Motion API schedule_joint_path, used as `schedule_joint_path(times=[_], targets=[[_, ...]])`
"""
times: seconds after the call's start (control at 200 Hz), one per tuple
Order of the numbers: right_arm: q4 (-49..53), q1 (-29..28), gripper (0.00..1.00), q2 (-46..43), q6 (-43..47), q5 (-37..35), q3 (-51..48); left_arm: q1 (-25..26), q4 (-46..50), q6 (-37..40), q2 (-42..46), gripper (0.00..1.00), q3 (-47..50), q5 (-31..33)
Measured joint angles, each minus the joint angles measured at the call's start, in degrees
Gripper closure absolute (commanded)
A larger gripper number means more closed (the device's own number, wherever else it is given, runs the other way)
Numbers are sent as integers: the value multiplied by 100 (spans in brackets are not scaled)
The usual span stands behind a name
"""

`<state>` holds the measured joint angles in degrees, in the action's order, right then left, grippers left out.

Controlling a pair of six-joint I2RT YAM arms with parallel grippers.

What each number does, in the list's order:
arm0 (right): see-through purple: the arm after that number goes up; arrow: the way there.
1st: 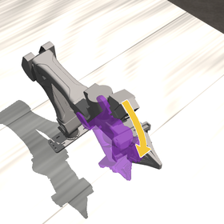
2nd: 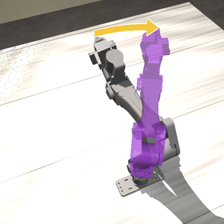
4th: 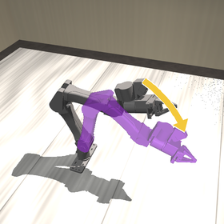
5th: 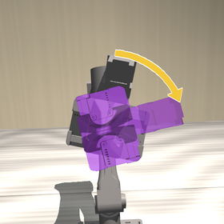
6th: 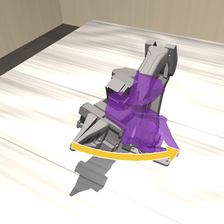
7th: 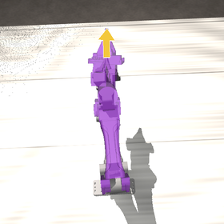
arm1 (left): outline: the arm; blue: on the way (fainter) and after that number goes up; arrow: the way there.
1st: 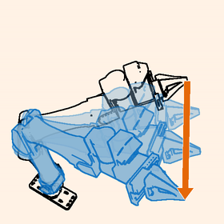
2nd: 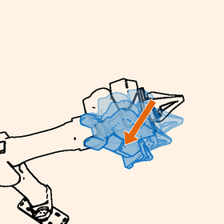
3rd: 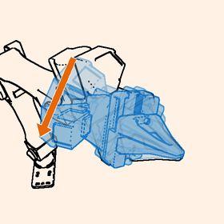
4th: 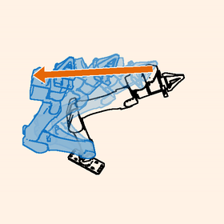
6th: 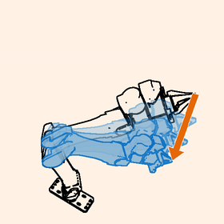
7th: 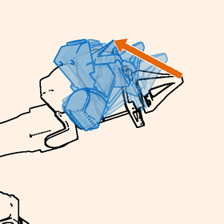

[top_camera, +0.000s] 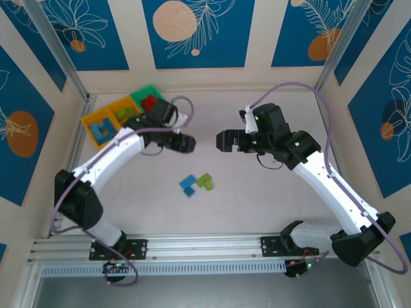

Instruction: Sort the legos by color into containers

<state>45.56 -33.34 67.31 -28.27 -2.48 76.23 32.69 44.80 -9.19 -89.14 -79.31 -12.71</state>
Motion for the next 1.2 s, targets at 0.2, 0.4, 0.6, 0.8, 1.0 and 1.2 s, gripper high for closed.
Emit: schedule_joint_path(times=[0.2, 0.4, 0.6, 0.8, 1.0, 1.2], targets=[[774, -162, 0, -485, 186, 472, -160, 439, 151, 372, -9, 29, 1095, -48], [1670, -402, 0, -514, 157, 422, -122, 691, 42, 605, -542, 27, 1099, 31], [1998, -579, 1, -518, 39, 413, -122, 726, -68, 686, -1117, 29, 1058, 485], [2004, -647, 1, -518, -48, 396, -136, 726, -352, 616, -1694, 42, 953, 605], [1993, -699, 1, -518, -131, 328, -203, 726, -481, 518, -1873, 58, 922, 857], [1912, -723, 1, -509, -175, 245, -203, 719, -575, 444, -1779, 73, 1014, 979]])
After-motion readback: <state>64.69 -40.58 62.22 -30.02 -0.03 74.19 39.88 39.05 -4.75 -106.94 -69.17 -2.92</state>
